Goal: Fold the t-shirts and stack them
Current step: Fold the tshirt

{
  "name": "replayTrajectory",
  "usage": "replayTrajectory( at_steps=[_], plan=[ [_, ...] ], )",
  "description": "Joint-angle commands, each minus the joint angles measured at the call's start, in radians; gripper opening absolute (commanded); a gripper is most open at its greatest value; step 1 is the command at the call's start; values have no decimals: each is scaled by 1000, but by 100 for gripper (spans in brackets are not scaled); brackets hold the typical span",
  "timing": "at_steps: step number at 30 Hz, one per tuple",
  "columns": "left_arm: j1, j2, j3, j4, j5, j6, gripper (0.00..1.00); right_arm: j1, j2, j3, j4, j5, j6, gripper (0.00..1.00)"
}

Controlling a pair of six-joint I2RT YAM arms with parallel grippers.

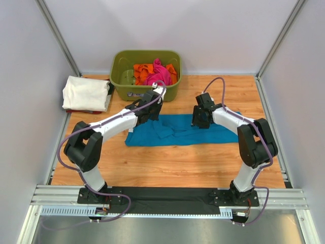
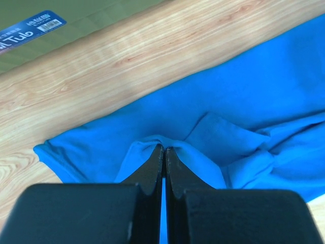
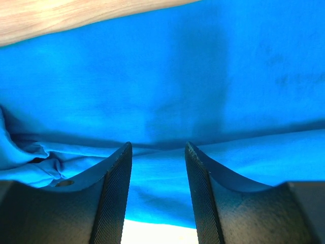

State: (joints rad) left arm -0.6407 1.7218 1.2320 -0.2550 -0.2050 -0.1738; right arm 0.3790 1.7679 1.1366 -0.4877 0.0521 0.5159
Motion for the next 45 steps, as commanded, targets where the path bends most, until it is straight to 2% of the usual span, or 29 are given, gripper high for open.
replayTrajectory(
  at_steps=[1, 2, 4, 5, 6, 8, 10, 11, 14, 16, 19, 21, 24, 28, 34, 40, 45],
  plan=[
    [4, 27, 30, 56, -14, 2, 0, 4, 15, 3, 41, 15, 0, 48],
    [6, 32, 35, 56, -14, -7, 2, 3, 15, 6, 44, 5, -4, 49],
    [7, 45, 47, 39, -22, -33, 13, 4, 10, 12, 44, -11, -10, 53],
    [7, 48, 61, 28, -36, -42, 21, 4, 4, 20, 47, -24, -13, 53],
    [9, 50, 69, -4, -43, -50, 39, 4, -11, 22, 51, -37, -11, 54],
    [9, 50, 104, -83, -78, -81, 60, 11, -53, 25, 66, -76, -25, 61],
    [9, 29, 133, -137, -108, -127, 69, 29, -83, 23, 77, -84, -66, 64],
    [9, 13, 135, -177, -115, -144, 79, 37, -117, 19, 96, -96, -88, 66],
    [9, -74, 130, -246, -148, -234, 91, 92, -175, 8, 126, -65, -164, 70],
    [9, -160, 112, -291, -187, -330, 93, 145, -200, -3, 141, -55, -206, 70],
    [10, -278, 52, -439, -237, -501, 94, 242, -242, -32, 210, -54, -284, 69],
    [12, -368, -4, -477, -237, -585, 94, 329, -237, -46, 238, 24, -330, 69],
    [13, -491, -175, -458, -191, -735, 92, 434, -170, -5, 221, 141, -369, 66],
    [26, -590, -366, -399, -93, -814, 84, 524, -27, 118, 138, 268, -366, 56],
    [49, -610, -446, -395, -71, -840, 75, 580, 79, 176, 98, 310, -373, 51],
    [85, -597, -496, -342, -39, -825, 72, 578, 175, 236, 51, 414, -376, 46],
    [107, -573, -505, -310, -8, -796, 72, 578, 209, 259, 52, 402, -375, 46]
  ],
)
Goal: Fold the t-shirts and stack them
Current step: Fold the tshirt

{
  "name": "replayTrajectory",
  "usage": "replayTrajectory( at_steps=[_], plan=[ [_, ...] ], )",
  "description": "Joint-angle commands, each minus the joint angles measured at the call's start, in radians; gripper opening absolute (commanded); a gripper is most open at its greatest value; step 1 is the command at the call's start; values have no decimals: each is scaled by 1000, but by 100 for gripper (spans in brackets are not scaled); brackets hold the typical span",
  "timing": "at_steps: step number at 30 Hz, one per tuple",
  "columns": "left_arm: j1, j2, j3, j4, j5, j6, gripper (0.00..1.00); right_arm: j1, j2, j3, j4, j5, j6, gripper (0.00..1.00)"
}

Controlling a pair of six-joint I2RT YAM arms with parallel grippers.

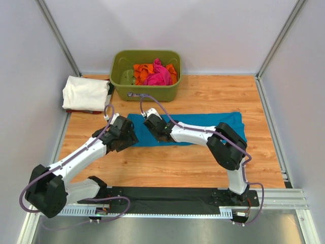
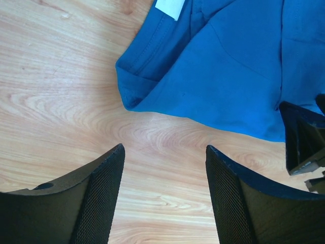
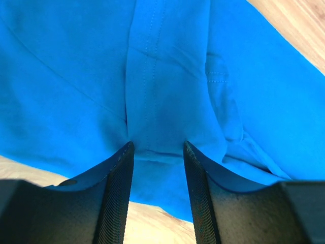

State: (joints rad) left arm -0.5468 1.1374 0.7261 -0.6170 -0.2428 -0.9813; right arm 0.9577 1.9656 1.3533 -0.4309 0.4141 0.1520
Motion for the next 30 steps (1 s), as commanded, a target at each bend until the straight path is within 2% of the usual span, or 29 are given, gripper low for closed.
replayTrajectory(
  at_steps=[1, 4, 7, 8, 10, 11, 13, 21, 30],
  plan=[
    [18, 16, 2, 56, 33, 16, 71, 0, 19, 43, -5, 38, -8, 46],
    [30, 33, 1, 74, 51, 27, 71, 0, 30, 46, -8, 37, -6, 46],
    [36, 53, -4, 91, 65, 33, 70, 0, 32, 41, -9, 45, -2, 39],
    [38, 58, -2, 92, 65, 33, 70, 0, 30, 40, -8, 48, -2, 31],
    [36, 64, -5, 98, 69, 33, 69, -2, 30, 38, -8, 61, -2, 22],
    [39, 71, -5, 100, 71, 33, 69, -5, 30, 40, -9, 66, -2, 12],
    [39, 79, -5, 108, 74, 36, 68, -10, 26, 43, -15, 72, 3, 2],
    [39, 111, 1, 135, 74, 43, 66, -72, -49, 69, -54, 63, 38, 1],
    [39, 157, 7, 163, 85, 49, 64, -212, -94, 96, -98, -50, 64, 0]
  ],
)
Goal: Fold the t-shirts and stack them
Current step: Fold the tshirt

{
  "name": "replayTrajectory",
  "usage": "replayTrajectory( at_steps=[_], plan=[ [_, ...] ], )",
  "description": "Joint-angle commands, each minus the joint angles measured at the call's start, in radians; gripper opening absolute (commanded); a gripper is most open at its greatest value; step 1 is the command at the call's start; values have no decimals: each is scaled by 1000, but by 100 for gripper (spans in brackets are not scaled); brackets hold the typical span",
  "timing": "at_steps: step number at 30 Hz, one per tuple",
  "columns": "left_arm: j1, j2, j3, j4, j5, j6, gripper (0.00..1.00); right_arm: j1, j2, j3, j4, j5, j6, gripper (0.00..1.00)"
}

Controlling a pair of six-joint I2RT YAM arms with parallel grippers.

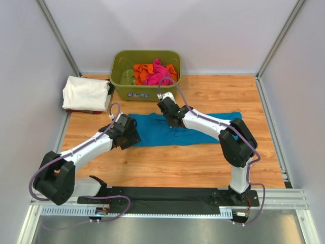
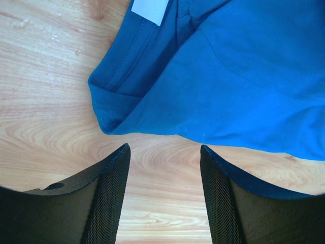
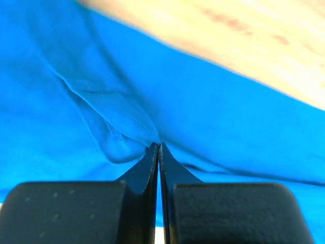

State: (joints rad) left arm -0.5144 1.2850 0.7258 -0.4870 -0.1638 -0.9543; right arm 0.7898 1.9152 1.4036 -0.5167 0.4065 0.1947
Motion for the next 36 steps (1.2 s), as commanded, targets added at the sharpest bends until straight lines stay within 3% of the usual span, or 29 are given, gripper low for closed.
replayTrajectory(
  at_steps=[1, 11, 13, 15, 16, 19, 24, 28, 36],
  plan=[
    [7, 17, 7, 34, 6, 23, 64, -66, -39, 60, -19, -60, 22, 0],
    [7, 62, 43, 25, -8, 43, 64, -172, 7, 61, -22, -87, 2, 1],
    [5, 68, 44, 27, -6, 46, 63, -175, 28, 74, -26, -90, -6, 13],
    [7, 68, 49, 28, -3, 52, 62, -181, 47, 96, -40, -101, -9, 30],
    [7, 68, 50, 28, -3, 55, 61, -182, 50, 109, -49, -125, -9, 45],
    [7, 68, 60, 10, -25, 54, 61, -182, 47, 150, -86, -182, 2, 58],
    [7, 63, 86, -10, -56, 46, 61, -182, -37, 156, -141, -234, 51, 57],
    [7, 57, 90, 18, -57, 37, 62, -178, -139, 66, -95, -372, 92, 54],
    [14, 106, 132, 33, -126, 124, 67, -132, -140, -15, -75, -353, 94, 51]
  ],
)
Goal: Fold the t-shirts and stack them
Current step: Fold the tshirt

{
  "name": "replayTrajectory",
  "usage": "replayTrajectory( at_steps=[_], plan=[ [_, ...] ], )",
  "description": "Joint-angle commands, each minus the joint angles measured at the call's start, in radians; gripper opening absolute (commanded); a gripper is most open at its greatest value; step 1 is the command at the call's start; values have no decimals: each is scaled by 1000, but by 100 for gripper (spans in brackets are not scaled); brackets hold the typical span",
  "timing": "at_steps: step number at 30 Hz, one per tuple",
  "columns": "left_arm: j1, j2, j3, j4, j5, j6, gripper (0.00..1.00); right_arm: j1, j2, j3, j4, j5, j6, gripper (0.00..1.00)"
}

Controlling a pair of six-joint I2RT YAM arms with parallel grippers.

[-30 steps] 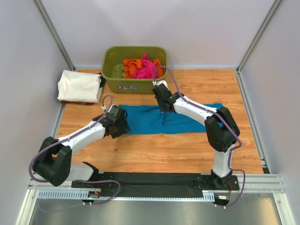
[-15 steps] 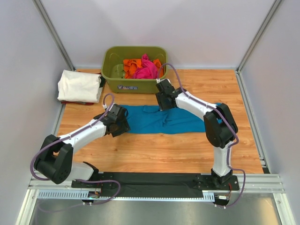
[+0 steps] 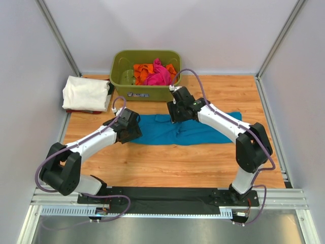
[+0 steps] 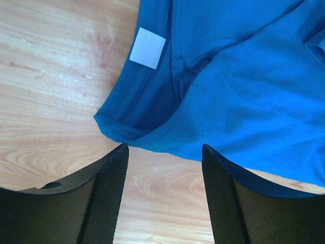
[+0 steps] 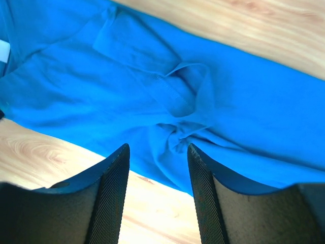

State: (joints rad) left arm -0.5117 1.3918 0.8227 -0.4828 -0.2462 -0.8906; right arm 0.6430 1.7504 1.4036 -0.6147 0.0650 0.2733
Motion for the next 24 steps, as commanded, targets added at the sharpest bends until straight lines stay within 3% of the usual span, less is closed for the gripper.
replayTrajectory(
  at_steps=[1, 6, 10, 17, 24],
  plan=[
    [13, -2, 36, 33, -48, 71, 66, 15, 32, -15, 23, 11, 15, 51],
    [24, 41, 70, -40, -103, 58, 60, 15, 72, 12, 17, 58, 10, 50],
    [24, 35, 56, -99, -68, -4, 58, 15, 92, 35, 3, 88, 7, 50],
    [24, -76, -26, -57, -24, -50, 62, 14, 124, 51, 3, 116, 18, 50],
    [24, 4, -39, -23, -19, -106, 57, 14, 159, 74, 26, 111, 14, 47]
  ],
)
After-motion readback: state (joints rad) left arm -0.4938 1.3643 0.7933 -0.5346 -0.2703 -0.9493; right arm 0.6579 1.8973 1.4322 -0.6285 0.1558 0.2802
